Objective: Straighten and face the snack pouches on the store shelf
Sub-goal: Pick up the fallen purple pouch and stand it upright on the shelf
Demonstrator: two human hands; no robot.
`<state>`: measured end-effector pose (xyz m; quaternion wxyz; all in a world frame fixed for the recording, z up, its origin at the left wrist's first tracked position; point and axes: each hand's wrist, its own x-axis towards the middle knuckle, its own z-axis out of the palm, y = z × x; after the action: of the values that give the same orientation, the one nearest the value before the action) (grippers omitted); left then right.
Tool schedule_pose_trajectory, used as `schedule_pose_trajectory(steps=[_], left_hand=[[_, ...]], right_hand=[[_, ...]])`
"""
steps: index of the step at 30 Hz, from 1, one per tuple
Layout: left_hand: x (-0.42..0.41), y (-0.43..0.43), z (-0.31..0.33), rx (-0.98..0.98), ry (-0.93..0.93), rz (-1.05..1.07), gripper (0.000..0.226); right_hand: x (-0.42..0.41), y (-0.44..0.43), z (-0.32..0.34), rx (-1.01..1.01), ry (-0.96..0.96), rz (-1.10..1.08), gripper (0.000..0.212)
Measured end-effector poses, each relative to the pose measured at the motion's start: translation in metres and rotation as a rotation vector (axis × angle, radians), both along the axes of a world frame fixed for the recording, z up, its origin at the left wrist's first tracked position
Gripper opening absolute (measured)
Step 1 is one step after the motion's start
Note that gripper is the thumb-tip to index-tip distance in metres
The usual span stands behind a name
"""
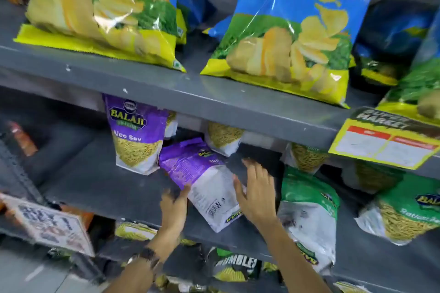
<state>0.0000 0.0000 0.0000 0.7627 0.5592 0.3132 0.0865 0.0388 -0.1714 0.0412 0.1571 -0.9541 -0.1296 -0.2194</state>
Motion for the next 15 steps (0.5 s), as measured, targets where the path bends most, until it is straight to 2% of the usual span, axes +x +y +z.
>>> schedule_pose_trajectory(steps=[1,3,5,7,9,11,13,15], left_hand=[[0.005,-0.001,-0.004,-0.092,0.072,-0.063,0.019],[0.012,-0.005,-0.017,-0.222,0.164,-0.277,0.039],[0.014,-0.006,-0.028,-0.203,0.156,-0.38,0.049],[0.011,-0.008,-0.029,-0.167,0.098,-0.397,0.044],[0.007,-0.012,-0.026,-0.133,0.042,-0.365,0.044],[0.003,-0.013,-0.025,-0.112,0.005,-0.349,0.05],[-0.002,-0.013,-0.023,-0.069,-0.042,-0.382,0.058],[-0.005,-0.01,-0.023,0.001,-0.102,-0.417,0.067]], right_hand=[[0.015,0.0,-0.007,0.028,0.135,-0.042,0.048],[0.042,0.0,-0.015,0.212,0.458,-0.108,0.056],[0.064,-0.002,-0.021,0.498,0.769,-0.115,0.053],[0.071,-0.006,-0.03,0.719,0.984,-0.071,0.041],[0.069,-0.01,-0.037,0.814,1.032,-0.012,0.032],[0.063,-0.015,-0.04,0.881,0.985,0.02,0.02],[0.053,-0.02,-0.042,0.957,0.939,0.057,0.024],[0.042,-0.027,-0.042,1.019,0.885,0.103,0.037]])
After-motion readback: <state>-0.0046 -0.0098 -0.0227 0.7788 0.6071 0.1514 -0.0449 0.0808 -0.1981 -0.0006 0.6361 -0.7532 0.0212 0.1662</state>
